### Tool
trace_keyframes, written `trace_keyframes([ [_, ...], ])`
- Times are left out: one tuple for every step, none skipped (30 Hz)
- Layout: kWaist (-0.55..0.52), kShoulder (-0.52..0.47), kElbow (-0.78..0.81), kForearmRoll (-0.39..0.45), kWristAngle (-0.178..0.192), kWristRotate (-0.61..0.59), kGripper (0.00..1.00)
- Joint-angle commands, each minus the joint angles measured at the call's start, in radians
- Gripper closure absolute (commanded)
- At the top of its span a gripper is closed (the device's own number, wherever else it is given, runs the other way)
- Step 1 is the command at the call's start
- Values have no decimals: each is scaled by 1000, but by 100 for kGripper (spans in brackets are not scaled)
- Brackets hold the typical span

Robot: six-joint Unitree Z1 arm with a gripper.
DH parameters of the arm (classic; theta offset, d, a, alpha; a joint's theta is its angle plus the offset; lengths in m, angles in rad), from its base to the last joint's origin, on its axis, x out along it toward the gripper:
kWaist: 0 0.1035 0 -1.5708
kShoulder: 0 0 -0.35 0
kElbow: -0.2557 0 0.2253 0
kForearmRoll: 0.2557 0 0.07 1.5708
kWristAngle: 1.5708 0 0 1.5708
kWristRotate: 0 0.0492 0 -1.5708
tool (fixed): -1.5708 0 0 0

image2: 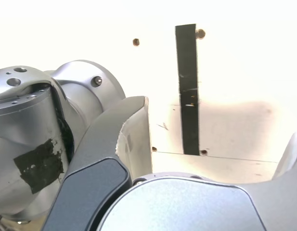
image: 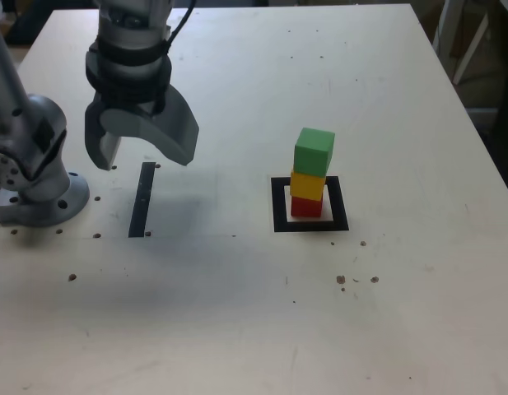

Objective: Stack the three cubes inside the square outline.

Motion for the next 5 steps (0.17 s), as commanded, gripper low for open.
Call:
trace_keyframes([
  [6,-1,45,-51,-14,-1,0],
  [9,1,62,-71,-19,0,0],
  [11,3,79,-90,-24,2,0],
  [15,5,96,-108,-29,4,0],
  [19,7,112,-125,-34,6,0],
])
